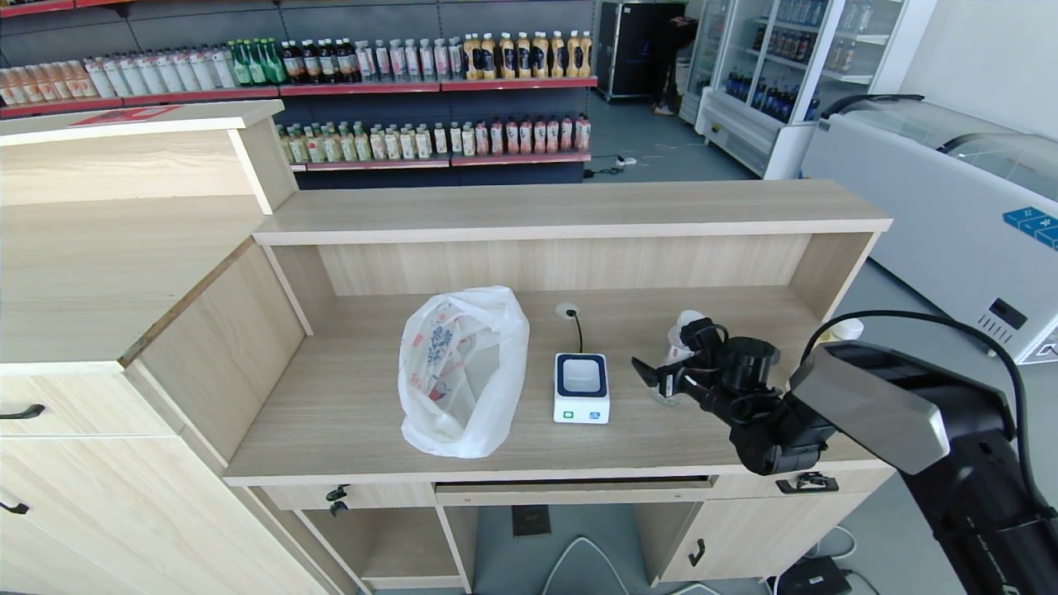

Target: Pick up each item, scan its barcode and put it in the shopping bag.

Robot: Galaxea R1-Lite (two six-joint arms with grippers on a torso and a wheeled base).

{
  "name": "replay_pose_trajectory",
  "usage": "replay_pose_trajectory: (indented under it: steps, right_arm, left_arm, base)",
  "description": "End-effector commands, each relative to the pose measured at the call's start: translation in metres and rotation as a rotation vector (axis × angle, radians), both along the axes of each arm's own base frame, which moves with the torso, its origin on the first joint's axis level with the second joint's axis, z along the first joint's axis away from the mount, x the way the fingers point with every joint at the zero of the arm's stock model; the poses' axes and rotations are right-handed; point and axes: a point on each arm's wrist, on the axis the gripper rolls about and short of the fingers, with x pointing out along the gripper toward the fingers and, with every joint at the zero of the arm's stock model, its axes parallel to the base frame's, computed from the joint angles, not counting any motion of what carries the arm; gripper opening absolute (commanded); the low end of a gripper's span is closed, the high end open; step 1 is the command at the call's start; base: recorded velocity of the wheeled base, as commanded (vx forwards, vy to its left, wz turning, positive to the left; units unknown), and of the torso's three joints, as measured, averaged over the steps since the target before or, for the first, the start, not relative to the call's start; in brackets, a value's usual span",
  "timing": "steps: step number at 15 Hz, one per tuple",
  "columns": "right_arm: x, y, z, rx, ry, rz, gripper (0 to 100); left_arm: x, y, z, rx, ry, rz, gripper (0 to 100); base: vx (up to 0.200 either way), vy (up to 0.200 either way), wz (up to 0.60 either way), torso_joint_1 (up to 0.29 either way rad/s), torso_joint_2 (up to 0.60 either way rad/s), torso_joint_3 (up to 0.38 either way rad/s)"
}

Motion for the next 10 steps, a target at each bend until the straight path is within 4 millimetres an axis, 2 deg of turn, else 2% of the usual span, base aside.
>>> replay_pose_trajectory:
  steps: [1, 4, 5, 10]
  right_arm:
    - [0.0028, 0.0014, -0.0006, 0.008, -0.007, 0.002, 100]
    - [0.0063, 0.002, -0.0011, 0.01, -0.008, 0.001, 100]
    - [0.007, 0.0022, -0.0025, 0.009, -0.005, 0.001, 0]
    - [0.0069, 0.0029, -0.0022, 0.011, -0.007, 0.001, 0]
  left_arm:
    - [0.0, 0.0, 0.0, -0.001, -0.001, 0.0, 100]
    - [0.0, 0.0, 0.0, -0.001, -0.001, 0.0, 100]
    - [0.0, 0.0, 0.0, -0.001, -0.001, 0.0, 100]
    - [0.0, 0.0, 0.0, -0.001, -0.001, 0.0, 100]
  base:
    - [0.0, 0.0, 0.0, 0.0, 0.0, 0.0]
    - [0.0, 0.0, 0.0, 0.0, 0.0, 0.0]
    - [0.0, 0.0, 0.0, 0.0, 0.0, 0.0]
    - [0.0, 0.0, 0.0, 0.0, 0.0, 0.0]
